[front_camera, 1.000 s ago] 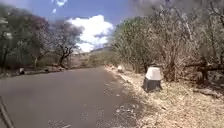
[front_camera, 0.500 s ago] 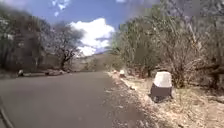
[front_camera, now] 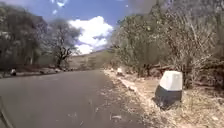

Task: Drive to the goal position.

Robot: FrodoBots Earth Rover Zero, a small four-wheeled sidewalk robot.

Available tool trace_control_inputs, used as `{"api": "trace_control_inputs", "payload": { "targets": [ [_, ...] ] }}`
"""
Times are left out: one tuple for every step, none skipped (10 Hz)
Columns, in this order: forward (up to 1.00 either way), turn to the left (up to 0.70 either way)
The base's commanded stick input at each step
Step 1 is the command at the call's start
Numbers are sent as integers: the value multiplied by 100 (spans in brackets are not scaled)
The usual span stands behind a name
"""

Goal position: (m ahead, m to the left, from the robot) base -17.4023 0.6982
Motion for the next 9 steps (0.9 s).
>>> {"api": "trace_control_inputs", "payload": {
  "targets": [
    [70,0],
    [70,0],
    [70,0],
    [70,0],
    [70,0],
    [70,0],
    [70,0],
    [70,0],
    [70,0]
  ]
}}
